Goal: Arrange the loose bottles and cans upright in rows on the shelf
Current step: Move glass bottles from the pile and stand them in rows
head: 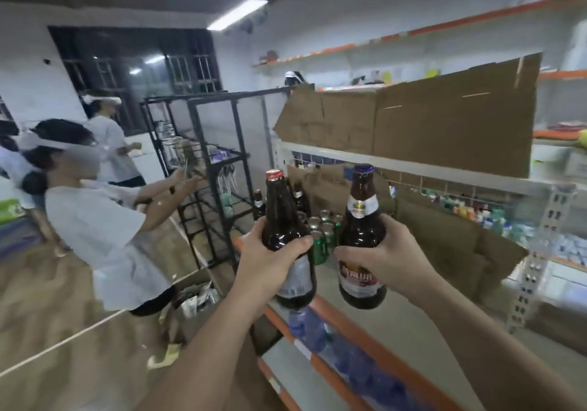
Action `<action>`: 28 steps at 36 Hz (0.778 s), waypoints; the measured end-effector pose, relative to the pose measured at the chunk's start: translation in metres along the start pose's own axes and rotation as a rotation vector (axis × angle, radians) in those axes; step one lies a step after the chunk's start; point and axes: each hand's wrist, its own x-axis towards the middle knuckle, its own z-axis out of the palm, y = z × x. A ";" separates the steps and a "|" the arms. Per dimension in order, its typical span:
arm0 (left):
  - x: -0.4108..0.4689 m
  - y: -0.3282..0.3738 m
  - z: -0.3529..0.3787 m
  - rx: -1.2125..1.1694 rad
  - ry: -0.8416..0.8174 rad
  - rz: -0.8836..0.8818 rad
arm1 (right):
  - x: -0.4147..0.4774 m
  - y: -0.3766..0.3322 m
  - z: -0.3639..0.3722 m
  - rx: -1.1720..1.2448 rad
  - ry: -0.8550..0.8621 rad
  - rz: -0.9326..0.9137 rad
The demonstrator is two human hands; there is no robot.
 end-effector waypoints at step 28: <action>0.255 -0.149 0.104 -0.065 -0.644 -0.135 | 0.158 0.121 0.045 -0.206 0.579 0.361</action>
